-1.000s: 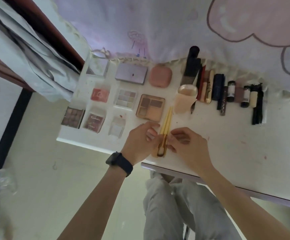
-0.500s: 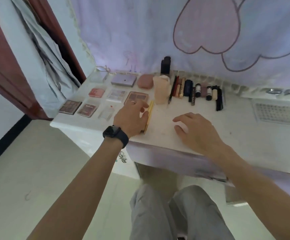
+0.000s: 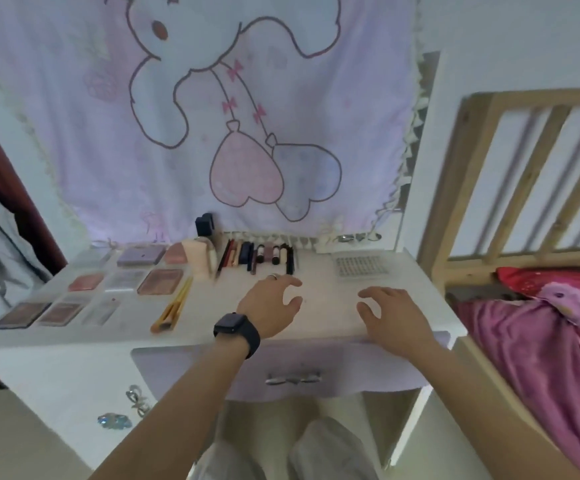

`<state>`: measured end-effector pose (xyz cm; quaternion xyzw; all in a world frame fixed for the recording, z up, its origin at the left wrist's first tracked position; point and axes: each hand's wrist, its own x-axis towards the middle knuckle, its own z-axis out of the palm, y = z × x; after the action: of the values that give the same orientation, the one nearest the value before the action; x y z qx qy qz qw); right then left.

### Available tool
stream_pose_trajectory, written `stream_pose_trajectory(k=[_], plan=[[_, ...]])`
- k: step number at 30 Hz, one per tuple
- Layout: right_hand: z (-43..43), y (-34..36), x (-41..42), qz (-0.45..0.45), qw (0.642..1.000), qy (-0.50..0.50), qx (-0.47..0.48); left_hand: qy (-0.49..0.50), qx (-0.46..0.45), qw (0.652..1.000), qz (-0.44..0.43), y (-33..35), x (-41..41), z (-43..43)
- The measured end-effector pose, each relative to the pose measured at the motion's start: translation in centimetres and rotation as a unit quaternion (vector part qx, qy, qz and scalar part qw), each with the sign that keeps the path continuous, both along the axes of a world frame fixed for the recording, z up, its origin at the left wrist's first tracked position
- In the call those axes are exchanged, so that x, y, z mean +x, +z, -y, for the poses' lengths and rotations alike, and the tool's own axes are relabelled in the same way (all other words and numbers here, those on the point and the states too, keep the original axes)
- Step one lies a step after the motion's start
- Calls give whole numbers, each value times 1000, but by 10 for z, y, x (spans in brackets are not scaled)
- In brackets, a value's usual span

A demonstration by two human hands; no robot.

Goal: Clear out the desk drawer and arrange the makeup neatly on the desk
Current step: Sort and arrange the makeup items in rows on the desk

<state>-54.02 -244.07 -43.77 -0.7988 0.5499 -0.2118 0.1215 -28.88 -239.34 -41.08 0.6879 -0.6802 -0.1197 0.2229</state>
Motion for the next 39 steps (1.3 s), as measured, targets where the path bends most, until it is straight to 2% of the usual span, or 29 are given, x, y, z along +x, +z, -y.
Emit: stream_pose_trajectory(k=[4,8,13,18,20,25,31,36,39], plan=[[24,-16,-36,-13,999,-38,10,-42,19,999,-10,-10,-46,34],[50,-35,-55,-35,996,-78,21,-64,26,998,16,-26,-75,71],[84,-50,-69,-71,991,-103,42,-61,16,997,43,-47,-91,121],[96,-71,-79,-96,987,-115,53,-75,33,991,109,-71,-91,160],[98,-73,-77,-94,987,-120,44,-79,29,992,92,-79,-88,162],[97,-71,-77,-84,987,-127,45,-90,-79,992,43,-84,-86,144],[93,-70,-78,-63,989,-134,27,-119,-3,993,-26,-83,-84,138],[90,-67,-74,-46,988,-143,24,-99,3,995,-30,-83,-83,139],[90,-61,-72,-22,987,-153,39,-94,-6,992,-82,-81,-81,138]])
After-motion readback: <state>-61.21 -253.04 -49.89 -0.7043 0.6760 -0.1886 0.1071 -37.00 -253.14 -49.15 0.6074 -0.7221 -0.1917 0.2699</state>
